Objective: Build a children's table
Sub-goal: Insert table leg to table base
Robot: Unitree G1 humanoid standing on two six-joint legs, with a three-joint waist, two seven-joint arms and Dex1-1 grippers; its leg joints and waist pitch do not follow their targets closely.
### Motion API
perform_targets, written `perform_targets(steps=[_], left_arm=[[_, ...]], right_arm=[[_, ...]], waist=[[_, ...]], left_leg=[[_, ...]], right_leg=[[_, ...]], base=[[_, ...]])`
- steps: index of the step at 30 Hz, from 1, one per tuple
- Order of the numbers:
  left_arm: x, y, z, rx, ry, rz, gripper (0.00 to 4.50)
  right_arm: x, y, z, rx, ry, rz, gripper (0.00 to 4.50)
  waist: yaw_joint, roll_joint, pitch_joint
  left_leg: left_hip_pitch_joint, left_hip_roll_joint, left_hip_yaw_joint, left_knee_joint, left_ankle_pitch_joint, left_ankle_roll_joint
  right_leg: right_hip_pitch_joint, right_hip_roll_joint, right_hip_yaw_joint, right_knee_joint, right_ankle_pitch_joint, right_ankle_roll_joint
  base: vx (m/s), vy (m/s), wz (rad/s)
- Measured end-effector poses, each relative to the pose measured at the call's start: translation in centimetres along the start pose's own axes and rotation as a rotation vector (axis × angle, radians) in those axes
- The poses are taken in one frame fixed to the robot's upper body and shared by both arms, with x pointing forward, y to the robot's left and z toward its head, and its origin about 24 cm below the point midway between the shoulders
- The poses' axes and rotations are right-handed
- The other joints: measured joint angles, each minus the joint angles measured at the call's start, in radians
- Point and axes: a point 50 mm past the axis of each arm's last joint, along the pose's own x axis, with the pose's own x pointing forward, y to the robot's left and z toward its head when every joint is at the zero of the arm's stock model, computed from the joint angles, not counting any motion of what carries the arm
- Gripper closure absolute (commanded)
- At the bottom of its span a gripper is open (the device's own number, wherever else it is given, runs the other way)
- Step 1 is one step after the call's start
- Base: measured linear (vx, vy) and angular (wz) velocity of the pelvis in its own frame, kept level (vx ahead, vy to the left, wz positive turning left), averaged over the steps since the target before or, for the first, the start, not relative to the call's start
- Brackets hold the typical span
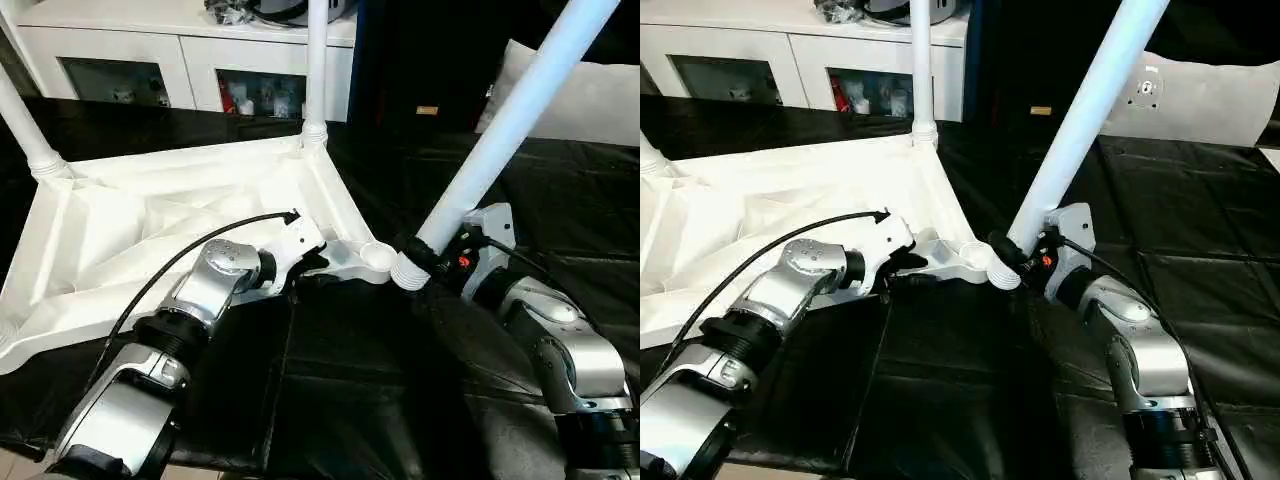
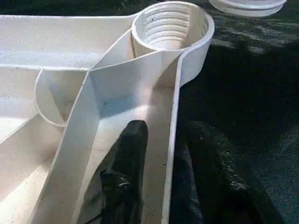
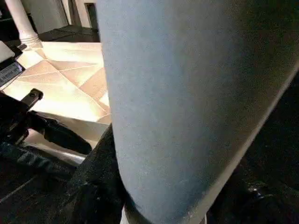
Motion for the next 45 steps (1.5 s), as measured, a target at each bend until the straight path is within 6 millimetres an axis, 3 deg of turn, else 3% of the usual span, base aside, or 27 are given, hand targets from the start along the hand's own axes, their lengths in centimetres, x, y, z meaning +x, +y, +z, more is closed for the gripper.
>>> perform_targets(steps=[15,22,30,36,45], left_arm=[[-0.1,0.0,-0.1,0.063,0.011,-0.024,4.47],[-0.1,0.0,-0.1,0.07,0.017,-0.041,4.5],[-0.2,0.0,-0.1,0.11,0.029,-0.053,4.5],[-1.0,-0.1,-0.3,0.254,0.065,-0.107,4.5],[-1.5,-1.2,-0.6,0.319,0.041,-0.216,4.5]], right_arm=[[0.0,0.1,0.3,-0.012,0.015,0.018,2.63],[0.6,0.1,2.2,-0.048,-0.016,0.062,2.63],[1.0,0.6,2.7,-0.079,0.018,0.136,2.63],[1.6,0.8,2.2,-0.107,0.129,0.224,2.63],[2.7,1.4,1.5,-0.054,0.204,0.347,2.63]], waist=[[-0.002,0.0,0.0],[-0.002,0.0,0.0],[-0.002,0.0,0.0],[-0.007,0.0,0.0],[0.017,0.0,0.0]], left_leg=[[0.002,0.0,0.0,0.0,0.0,0.0],[0.002,0.0,0.0,0.0,0.0,0.0],[0.002,0.0,0.0,0.0,0.0,0.0],[0.005,0.001,0.0,-0.002,0.001,-0.001],[0.007,0.001,0.001,-0.002,0.002,-0.002]], right_leg=[[0.002,0.0,0.0,0.0,0.0,0.0],[0.002,0.0,0.0,0.0,0.0,0.0],[0.002,0.0,0.0,0.0,0.0,0.0],[0.002,0.001,0.0,0.0,0.0,0.0],[0.005,0.0,0.0,0.0,0.0,-0.001]], base=[[0.0,0.0,0.0],[0.0,0.0,0.0],[0.0,0.0,0.0],[0.0,0.0,0.0],[0.0,0.0,0.0]])
